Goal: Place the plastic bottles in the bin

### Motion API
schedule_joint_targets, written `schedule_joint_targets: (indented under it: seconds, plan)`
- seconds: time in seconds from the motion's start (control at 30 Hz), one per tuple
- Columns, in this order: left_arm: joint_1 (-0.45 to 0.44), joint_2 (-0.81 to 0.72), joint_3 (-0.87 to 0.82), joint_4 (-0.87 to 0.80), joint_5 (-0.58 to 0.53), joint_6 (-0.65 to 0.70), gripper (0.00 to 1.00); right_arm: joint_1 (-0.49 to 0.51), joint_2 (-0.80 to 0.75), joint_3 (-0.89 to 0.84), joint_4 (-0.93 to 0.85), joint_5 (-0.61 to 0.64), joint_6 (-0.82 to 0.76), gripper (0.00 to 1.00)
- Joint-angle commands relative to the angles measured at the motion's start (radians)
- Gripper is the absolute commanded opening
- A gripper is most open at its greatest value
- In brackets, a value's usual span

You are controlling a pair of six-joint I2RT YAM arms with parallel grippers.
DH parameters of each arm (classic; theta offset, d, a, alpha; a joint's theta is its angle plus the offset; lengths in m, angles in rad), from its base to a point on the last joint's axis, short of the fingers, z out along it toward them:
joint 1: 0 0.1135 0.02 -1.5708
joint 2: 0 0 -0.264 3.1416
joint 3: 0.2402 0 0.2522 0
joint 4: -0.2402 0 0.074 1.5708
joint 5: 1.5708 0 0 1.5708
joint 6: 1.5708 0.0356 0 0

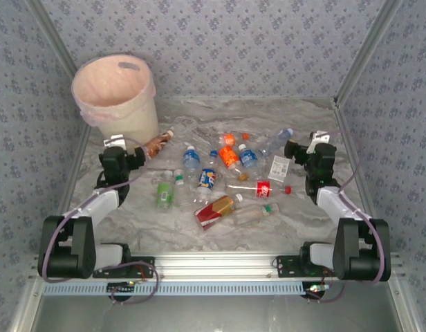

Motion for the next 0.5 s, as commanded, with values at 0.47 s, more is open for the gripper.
schedule_joint_targets:
  seconds: [0.47]
  plan:
    - [-0.035, -0.108, 0.148, -0.478, 0.124, -0.530, 0.98, 0.193, 0.300, 0.406, -0.845, 0.078, 0.354, 1.00]
